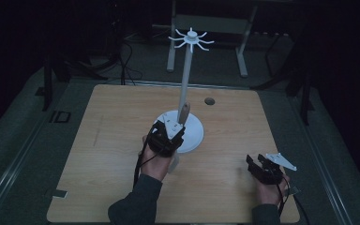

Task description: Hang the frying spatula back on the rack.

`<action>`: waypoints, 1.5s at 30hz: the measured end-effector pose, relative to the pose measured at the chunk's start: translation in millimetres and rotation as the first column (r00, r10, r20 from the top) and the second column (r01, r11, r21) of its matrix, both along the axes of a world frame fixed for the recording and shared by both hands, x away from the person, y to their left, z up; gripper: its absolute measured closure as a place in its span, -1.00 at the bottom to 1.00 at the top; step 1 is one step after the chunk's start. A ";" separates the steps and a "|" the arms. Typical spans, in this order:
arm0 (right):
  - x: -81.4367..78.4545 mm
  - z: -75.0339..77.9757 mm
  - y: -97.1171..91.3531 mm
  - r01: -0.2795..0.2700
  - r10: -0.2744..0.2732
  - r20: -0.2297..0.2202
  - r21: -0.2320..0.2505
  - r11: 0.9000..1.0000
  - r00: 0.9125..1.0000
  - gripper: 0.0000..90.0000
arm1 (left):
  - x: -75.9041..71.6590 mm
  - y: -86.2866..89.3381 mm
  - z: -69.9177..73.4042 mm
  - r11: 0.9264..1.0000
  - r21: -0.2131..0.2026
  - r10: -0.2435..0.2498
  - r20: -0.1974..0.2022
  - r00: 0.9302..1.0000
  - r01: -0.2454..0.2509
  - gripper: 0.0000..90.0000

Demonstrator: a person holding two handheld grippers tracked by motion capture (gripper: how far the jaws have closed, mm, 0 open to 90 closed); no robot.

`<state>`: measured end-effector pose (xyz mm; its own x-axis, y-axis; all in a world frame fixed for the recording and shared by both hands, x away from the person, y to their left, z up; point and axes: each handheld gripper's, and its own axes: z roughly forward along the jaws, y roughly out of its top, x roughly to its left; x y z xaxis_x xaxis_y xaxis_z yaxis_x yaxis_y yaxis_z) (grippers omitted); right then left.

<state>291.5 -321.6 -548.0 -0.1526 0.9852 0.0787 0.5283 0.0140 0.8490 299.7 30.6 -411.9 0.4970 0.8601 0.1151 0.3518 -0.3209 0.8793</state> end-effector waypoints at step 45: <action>0.2 -0.1 -0.6 0.001 -0.001 0.003 -0.004 1.000 1.000 0.04 | 7.4 -12.7 42.6 0.993 -0.066 0.104 0.122 0.987 -0.096 0.64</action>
<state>291.7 -322.2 -548.1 -0.1516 0.9856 0.0747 0.5257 0.0164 0.8505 307.2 17.9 -369.4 0.3930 0.9120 0.1175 0.2659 -0.2350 0.9349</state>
